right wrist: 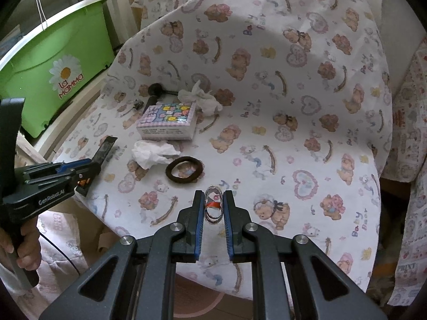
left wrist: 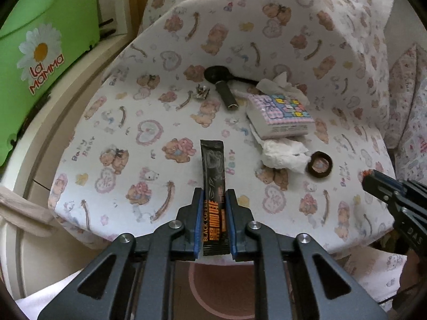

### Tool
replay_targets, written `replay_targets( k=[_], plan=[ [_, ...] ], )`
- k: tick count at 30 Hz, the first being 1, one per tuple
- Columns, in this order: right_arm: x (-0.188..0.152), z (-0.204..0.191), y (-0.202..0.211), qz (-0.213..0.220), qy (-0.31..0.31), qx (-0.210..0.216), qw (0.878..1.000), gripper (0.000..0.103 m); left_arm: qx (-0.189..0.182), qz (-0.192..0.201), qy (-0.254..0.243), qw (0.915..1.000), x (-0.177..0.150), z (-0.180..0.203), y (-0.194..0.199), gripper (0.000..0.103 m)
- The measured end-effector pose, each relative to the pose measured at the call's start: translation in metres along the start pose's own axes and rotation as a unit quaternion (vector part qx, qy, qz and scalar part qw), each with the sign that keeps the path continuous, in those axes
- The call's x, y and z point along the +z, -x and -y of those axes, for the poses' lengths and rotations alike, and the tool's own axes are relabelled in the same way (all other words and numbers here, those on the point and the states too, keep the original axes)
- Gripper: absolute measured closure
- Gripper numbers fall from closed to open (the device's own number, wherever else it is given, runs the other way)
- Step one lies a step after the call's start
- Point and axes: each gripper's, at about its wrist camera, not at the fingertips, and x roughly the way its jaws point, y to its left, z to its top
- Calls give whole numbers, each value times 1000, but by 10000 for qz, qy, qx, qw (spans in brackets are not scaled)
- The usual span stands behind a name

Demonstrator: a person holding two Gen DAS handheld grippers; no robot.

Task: Collect trash
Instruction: 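Carry both held items down over the pink wastebasket with both tools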

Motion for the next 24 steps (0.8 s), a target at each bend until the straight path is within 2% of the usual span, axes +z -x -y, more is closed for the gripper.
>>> replay_targets(
  k=[7, 12, 15, 19, 24],
  plan=[
    [-6, -10, 13, 123, 124, -34, 9998, 88, -73, 188, -141, 9997, -9, 7, 25, 88],
    [-11, -37, 54, 392, 351, -66, 9986, 88, -198, 233, -115, 9995, -8, 7, 56, 88],
    [-15, -52, 80, 462, 164, 129, 9987, 88, -179, 300, -186, 9992, -15, 10, 78, 88],
    [-36, -69, 102, 550, -38, 222, 9982, 88, -293, 192, -324, 9989, -33, 14, 89, 88],
    [-69, -75, 101, 519, -184, 463, 9974, 88, -434, 316, -463, 9975, -66, 19, 85, 88]
  ],
)
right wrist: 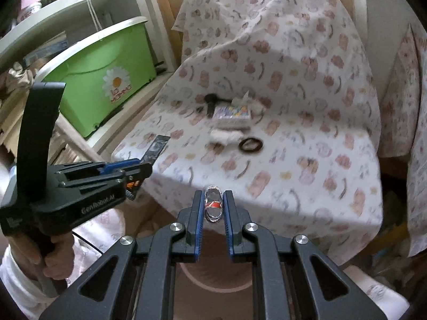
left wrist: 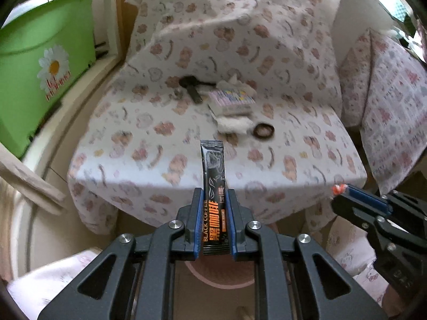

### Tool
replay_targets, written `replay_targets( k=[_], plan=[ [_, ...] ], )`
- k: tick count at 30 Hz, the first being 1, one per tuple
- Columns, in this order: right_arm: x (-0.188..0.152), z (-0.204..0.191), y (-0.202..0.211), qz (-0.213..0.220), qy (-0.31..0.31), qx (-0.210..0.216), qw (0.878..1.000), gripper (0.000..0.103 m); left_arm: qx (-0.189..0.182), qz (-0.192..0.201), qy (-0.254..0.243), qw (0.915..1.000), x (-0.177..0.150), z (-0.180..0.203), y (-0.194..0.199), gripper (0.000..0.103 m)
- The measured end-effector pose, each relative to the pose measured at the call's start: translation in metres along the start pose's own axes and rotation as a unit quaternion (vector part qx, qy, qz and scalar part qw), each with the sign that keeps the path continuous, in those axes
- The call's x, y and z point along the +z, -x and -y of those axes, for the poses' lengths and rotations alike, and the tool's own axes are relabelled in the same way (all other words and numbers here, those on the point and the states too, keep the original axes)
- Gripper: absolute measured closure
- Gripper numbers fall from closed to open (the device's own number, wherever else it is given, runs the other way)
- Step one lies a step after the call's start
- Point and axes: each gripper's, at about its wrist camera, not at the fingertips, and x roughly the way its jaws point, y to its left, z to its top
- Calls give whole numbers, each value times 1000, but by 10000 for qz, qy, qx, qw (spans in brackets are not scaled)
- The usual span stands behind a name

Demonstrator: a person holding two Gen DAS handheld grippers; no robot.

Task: Collect trash
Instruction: 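Carry both held items down over the pink wastebasket with both tools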

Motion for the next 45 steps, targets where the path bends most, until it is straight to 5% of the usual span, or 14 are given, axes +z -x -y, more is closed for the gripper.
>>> replay_targets(
  k=[4, 16, 33, 38, 45],
  plan=[
    [-16, 3, -19, -266, -14, -47, 9996, 88, -201, -278, -46, 9994, -12, 4, -11, 88],
    [-44, 5, -58, -986, 70, -212, 9949, 88, -56, -947, -168, 9954, -32, 4, -42, 88],
    [-88, 38, -145, -2071, -448, -664, 9750, 87, 5, -2574, -48, 9663, -79, 8, -151, 88],
    [-98, 40, -168, -2070, -177, -1042, 9726, 87, 262, -2586, 63, 9656, -83, 1, -165, 88],
    [-109, 41, -186, -2236, -294, -914, 9699, 87, 311, -2873, 282, 9569, -92, -9, -184, 86]
  ],
)
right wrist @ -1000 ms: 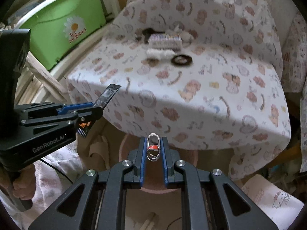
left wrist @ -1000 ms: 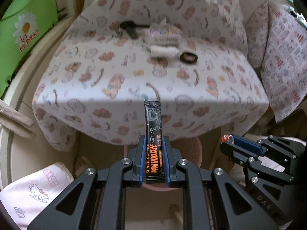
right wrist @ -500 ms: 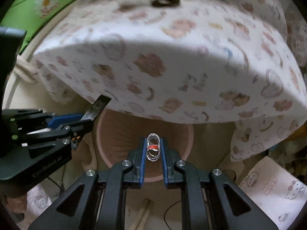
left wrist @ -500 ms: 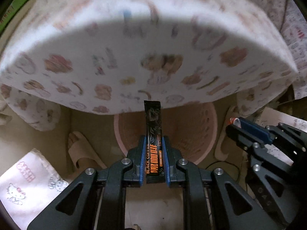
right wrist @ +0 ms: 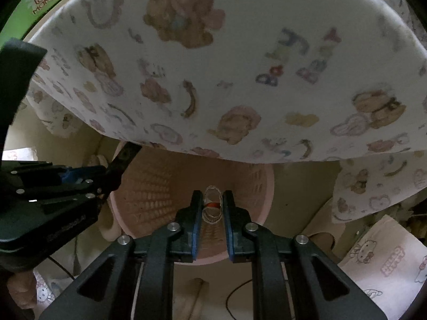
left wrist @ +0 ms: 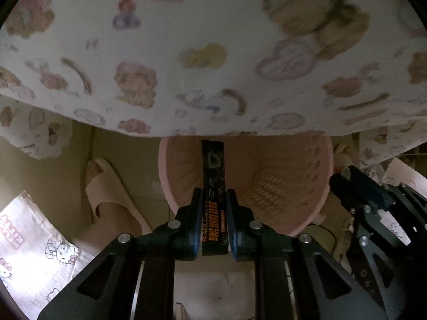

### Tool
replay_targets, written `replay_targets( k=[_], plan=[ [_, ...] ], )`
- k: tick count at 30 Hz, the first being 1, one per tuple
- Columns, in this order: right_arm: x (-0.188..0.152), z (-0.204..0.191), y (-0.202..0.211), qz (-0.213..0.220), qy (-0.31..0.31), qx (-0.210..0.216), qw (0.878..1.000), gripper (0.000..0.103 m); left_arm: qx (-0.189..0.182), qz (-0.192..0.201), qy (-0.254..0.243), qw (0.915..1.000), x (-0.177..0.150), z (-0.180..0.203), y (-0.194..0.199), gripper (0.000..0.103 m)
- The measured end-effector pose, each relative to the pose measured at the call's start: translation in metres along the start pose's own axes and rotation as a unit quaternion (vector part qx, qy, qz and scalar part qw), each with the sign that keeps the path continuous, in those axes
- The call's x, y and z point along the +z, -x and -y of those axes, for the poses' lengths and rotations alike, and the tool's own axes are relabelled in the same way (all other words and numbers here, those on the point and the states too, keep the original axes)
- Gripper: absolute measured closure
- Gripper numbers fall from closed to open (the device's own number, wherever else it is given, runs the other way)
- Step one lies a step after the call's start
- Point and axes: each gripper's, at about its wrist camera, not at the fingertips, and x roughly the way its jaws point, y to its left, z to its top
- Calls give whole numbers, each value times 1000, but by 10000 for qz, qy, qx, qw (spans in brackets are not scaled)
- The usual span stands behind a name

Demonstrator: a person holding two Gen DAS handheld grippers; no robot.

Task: Collect trash
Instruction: 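Carry both held items down over the pink wastebasket with both tools, then open both tools to drop the packet and wrapper into the wastebasket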

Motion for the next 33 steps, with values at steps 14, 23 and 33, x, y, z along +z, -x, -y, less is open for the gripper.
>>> replay_targets(
  k=[14, 23, 33],
  plan=[
    [4, 5, 7, -13, -217, -54, 9997, 53, 220, -191, 186, 9994, -3, -15, -2, 58],
    [8, 12, 31, 273, -389, -34, 9989, 49, 253, 655, 181, 9974, 2, -22, 57, 52],
    [11, 5, 100, 1352, -289, -92, 9904, 43, 344, 1825, 132, 9825, -10, -34, 129, 44]
  ],
)
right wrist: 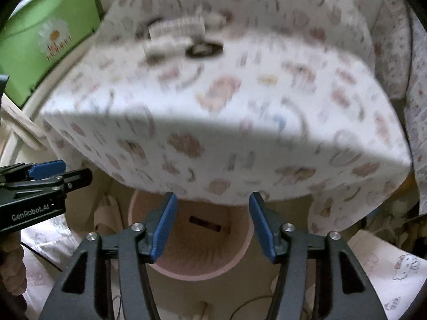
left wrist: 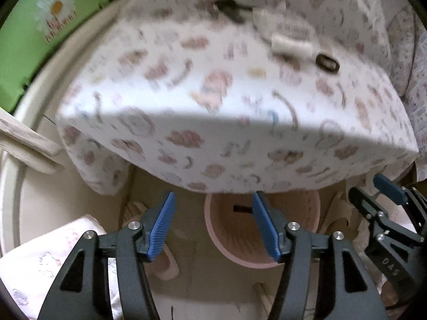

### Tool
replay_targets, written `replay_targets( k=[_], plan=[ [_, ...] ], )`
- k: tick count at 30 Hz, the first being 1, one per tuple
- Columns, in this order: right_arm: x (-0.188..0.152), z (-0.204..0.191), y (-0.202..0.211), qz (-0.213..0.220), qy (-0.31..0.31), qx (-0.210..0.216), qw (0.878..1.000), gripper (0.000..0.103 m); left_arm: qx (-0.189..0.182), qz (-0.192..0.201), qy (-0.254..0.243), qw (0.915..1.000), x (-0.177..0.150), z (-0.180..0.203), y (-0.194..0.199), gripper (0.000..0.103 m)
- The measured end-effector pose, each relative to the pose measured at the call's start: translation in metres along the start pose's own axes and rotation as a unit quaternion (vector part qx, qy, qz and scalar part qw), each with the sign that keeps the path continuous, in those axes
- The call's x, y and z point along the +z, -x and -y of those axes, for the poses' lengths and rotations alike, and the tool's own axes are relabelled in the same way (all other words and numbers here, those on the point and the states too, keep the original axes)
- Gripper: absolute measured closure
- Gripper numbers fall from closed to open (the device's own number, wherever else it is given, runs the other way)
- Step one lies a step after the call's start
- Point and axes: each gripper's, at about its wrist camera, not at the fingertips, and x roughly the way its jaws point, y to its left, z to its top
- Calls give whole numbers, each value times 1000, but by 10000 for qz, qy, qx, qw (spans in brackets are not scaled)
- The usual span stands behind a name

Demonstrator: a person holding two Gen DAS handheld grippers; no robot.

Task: Collect trash
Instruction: 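Open both tools to drop the packet and wrapper into the wastebasket, then grasp the black hair tie with the right tool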

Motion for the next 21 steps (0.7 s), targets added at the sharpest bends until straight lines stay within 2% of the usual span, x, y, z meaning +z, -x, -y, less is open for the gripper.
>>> replay_targets(
  k=[4, 6, 7, 9, 12, 17, 19, 21],
  plan=[
    [4, -1, 18, 306, 53, -84, 9995, 43, 15, 327, 80, 9994, 3, -4, 17, 42],
    [6, -6, 28, 505, 186, -249, 9982, 42, 197, 436, 109, 9988, 6, -7, 23, 28],
    [6, -6, 31, 588, 273, -326, 9974, 39, 306, 487, 142, 9982, 6, -8, 24, 27],
    [5, -9, 38, 758, 388, -385, 9956, 33, 283, 523, 194, 9980, 6, -10, 25, 27],
    [7, -10, 47, 895, 403, -341, 9946, 32, 170, 586, 262, 9978, 8, -11, 33, 27],
    [11, -9, 53, 997, 380, -334, 9937, 32, 297, 899, 297, 9951, 11, -9, 42, 22],
    [13, -10, 54, 943, 337, -378, 9943, 32, 466, 945, 203, 9942, 19, -4, 44, 20],
    [18, -10, 63, 933, 381, -213, 9947, 32, 440, 841, -36, 9955, 34, 3, 46, 20]
  ],
)
